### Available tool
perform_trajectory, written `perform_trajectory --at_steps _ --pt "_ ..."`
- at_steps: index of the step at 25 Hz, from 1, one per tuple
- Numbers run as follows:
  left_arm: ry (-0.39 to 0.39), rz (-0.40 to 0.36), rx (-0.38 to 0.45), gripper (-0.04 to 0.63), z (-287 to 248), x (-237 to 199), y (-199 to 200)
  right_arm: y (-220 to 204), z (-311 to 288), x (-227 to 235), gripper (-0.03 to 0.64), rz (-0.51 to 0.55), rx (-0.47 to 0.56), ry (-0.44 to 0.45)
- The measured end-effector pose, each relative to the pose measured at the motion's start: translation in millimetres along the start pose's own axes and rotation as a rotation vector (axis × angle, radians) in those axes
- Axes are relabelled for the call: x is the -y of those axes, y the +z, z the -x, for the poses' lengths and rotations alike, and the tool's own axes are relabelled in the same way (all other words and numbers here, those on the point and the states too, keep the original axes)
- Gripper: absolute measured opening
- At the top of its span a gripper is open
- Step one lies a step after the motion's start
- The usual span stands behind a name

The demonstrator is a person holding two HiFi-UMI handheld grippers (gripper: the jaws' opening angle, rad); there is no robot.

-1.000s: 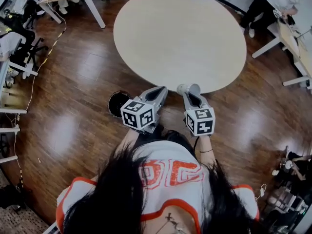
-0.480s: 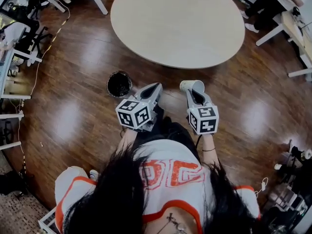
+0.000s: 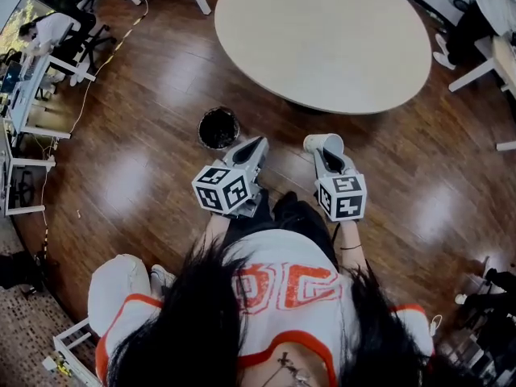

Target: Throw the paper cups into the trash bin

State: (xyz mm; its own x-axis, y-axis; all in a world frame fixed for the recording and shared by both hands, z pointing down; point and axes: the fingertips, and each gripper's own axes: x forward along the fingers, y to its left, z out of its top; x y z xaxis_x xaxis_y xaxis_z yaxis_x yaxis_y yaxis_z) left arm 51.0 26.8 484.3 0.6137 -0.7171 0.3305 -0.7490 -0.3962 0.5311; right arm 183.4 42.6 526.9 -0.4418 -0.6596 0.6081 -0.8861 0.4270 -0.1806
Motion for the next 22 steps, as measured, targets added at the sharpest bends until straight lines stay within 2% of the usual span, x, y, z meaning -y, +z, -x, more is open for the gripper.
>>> perform_trajectory --at_steps 6,13,18,22 --pt "0.056 0.027 0.047 0.0 18.2 -28.9 15.9 15.3 -18.2 -16.5 0.028 0.038 -0.011 0.031" --pt "0.104 0.059 0.102 0.0 51.7 -77.0 45.4 38.8 -44.4 -65.1 0.028 0.082 -0.032 0.071" --pt "0.104 0.019 0.091 0.0 71.0 -116.9 60.1 52.3 -79.3 -103.1 0.028 0.098 -0.048 0.095" --pt "0.115 0.047 0.087 0.0 86.1 -153.9 70.8 60.7 -106.2 -133.4 0.028 0.097 -0.066 0.102"
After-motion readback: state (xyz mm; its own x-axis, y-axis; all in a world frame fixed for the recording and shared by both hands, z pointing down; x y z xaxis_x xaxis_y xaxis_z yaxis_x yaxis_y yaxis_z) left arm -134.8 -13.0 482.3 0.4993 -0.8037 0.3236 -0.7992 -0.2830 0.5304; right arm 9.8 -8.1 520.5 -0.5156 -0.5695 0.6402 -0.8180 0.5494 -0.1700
